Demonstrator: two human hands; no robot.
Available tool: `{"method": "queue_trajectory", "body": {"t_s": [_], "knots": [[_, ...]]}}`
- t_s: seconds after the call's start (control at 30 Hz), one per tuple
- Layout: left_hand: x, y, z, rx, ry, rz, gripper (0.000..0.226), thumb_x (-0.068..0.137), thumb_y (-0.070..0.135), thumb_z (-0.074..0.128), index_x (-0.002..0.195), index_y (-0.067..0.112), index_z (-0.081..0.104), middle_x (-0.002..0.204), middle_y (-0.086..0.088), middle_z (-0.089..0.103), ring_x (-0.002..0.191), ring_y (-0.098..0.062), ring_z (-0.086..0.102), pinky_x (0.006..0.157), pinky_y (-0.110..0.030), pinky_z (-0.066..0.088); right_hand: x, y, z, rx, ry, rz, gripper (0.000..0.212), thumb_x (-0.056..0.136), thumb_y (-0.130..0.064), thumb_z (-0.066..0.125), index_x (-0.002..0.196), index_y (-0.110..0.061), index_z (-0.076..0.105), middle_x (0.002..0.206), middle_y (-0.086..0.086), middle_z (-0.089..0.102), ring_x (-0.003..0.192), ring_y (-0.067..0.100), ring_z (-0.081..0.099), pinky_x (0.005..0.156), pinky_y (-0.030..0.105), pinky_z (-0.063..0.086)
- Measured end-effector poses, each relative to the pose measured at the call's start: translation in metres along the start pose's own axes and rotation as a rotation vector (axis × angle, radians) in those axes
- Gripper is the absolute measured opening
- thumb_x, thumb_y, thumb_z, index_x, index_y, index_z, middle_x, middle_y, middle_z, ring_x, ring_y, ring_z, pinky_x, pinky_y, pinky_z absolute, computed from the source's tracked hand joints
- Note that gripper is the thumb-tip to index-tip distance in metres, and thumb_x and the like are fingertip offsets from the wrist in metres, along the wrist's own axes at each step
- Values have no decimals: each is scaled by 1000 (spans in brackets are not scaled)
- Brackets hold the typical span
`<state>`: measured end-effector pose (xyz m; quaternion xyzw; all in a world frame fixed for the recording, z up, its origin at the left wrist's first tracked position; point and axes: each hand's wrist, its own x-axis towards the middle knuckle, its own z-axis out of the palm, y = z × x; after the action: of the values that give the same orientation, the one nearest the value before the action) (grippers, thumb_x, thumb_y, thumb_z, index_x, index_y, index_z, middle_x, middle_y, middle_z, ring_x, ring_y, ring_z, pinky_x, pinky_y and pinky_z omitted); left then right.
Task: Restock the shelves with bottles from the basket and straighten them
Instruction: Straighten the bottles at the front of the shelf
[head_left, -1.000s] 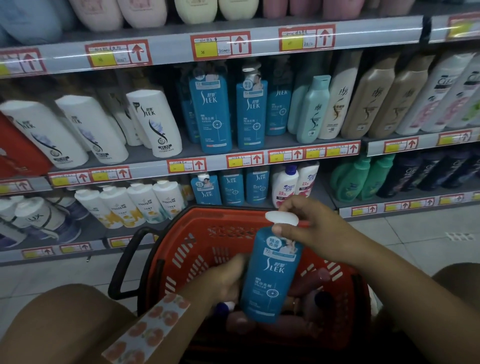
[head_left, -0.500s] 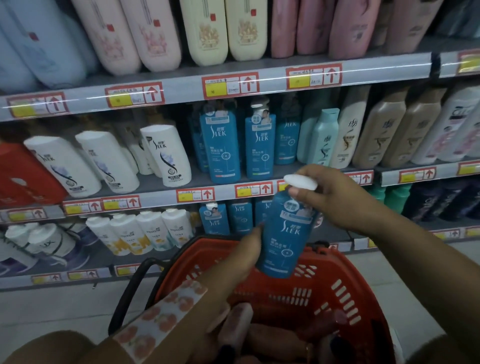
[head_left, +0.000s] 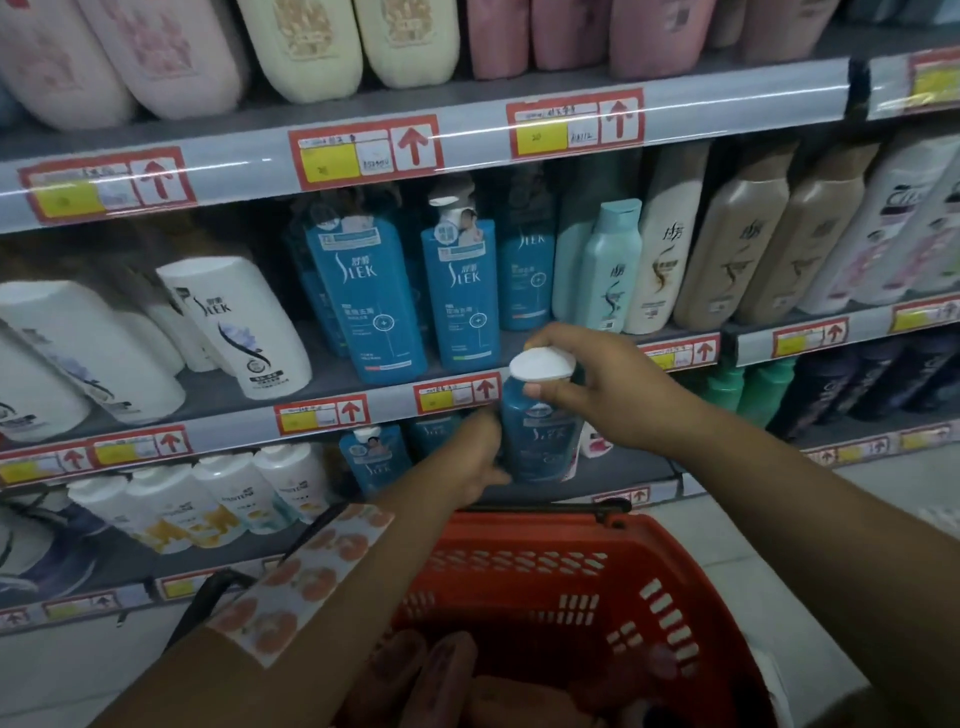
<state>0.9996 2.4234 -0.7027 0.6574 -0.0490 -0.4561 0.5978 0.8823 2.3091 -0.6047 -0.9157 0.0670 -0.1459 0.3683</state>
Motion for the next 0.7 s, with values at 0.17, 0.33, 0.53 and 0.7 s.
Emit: {"method": "queue_trajectory", "body": {"t_s": [0.17, 0.33, 0.53, 0.7], "knots": [[17, -6, 0, -232, -37, -177, 40, 96, 48, 55, 125, 23, 64, 126, -10, 63, 106, -33, 64, 75, -51, 61, 12, 30, 27, -86, -118, -2, 25, 88, -28, 77, 111, -24, 67, 104, -5, 69, 94, 13, 61, 79, 30, 48], [40, -22, -9, -249, 3, -226, 26, 101, 35, 51, 120, 23, 63, 104, -5, 57, 90, -24, 56, 91, -52, 55, 17, 61, 56, -54, -126, 69, 28, 87, -22, 78, 113, -18, 70, 106, -3, 69, 97, 12, 59, 81, 25, 46], [62, -32, -37, -234, 71, -217, 30, 98, 27, 51, 124, 21, 64, 121, -8, 65, 106, -26, 63, 90, -48, 55, 30, 80, 95, 20, -75, 183, 34, 83, -19, 82, 116, -15, 72, 108, -8, 66, 104, 10, 56, 78, 14, 40], [76, -38, -57, -283, 77, -199, 22, 103, 25, 47, 115, 20, 65, 102, -2, 68, 95, -19, 64, 88, -43, 53, 42, 83, 117, 9, -63, 181, 35, 83, -14, 82, 116, -12, 71, 109, -9, 63, 103, 8, 53, 87, 22, 39]]}}
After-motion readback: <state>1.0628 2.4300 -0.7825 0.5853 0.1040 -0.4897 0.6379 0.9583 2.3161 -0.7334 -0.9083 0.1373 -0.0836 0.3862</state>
